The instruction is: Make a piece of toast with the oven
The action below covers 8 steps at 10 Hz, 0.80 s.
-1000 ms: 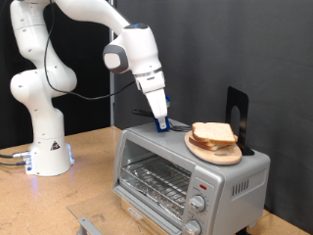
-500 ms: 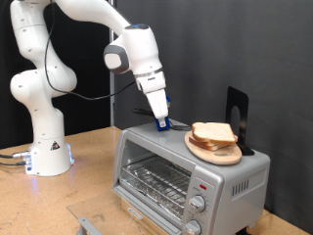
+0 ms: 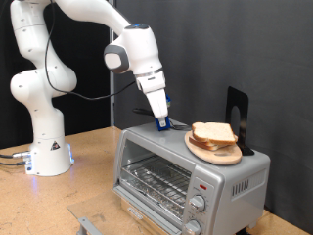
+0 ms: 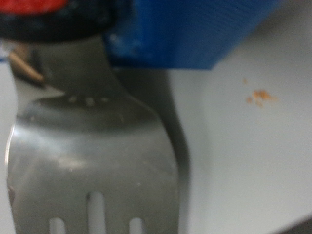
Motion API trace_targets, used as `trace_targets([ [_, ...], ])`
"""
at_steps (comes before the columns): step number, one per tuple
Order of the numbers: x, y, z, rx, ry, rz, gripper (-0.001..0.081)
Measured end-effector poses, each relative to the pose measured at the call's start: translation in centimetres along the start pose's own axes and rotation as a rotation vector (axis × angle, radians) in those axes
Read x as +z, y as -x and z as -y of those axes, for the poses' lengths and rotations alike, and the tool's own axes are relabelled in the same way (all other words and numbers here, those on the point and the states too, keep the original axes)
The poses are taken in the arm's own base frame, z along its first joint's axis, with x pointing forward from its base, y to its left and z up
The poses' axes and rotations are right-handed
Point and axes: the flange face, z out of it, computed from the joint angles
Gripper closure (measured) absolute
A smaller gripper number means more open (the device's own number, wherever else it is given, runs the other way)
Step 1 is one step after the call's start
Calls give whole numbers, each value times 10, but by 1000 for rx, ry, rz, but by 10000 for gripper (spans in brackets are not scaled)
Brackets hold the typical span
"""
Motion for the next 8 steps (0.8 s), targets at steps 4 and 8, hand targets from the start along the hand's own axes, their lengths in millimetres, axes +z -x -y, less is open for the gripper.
trace_targets([
  [4,-42,-3,2,10,-46,-5,369],
  [8,-50,-4,-7,173,-55,-222,369],
])
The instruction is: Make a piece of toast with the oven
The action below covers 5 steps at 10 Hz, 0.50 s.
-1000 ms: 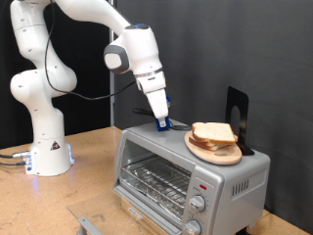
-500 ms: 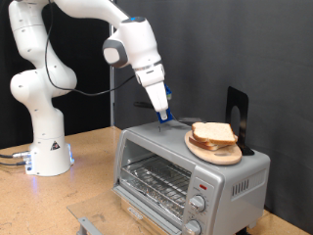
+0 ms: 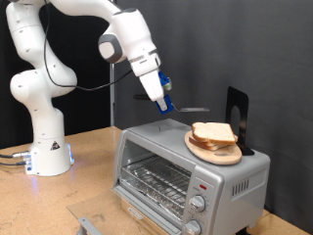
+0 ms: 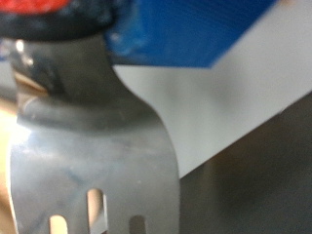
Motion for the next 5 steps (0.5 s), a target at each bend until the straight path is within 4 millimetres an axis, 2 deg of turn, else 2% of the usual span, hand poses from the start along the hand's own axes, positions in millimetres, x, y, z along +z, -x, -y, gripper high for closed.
trace_targets([
  [2,-18,5,-16,91,-25,-51,369],
  [5,-45,14,-53,191,-22,-37,369],
])
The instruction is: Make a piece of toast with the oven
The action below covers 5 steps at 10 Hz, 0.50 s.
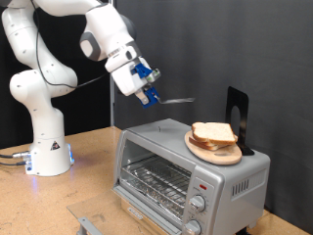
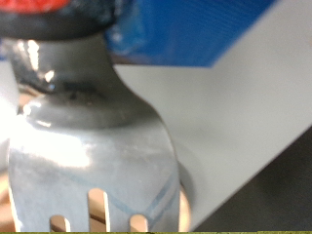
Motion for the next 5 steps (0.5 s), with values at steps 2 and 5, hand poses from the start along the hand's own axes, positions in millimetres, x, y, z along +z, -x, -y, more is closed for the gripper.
trace_targets([
  [2,-17,1,-25,36,10,4,369],
  [5,-41,-2,-63,71,25,7,369],
])
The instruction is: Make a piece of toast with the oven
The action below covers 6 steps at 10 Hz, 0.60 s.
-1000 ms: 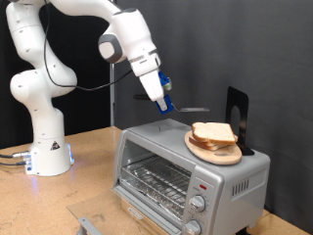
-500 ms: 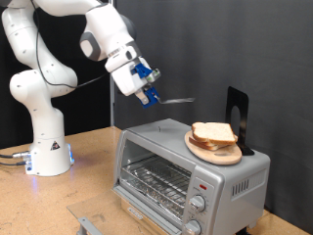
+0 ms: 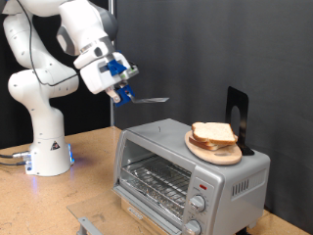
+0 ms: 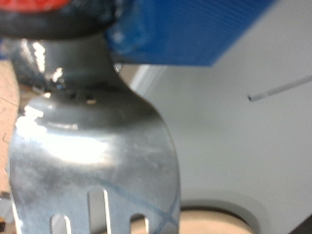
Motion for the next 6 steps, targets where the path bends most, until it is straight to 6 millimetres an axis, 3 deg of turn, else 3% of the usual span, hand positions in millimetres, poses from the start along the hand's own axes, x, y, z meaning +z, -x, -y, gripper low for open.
trace_targets([
  [6,2,-5,-12,68,31,177,369],
])
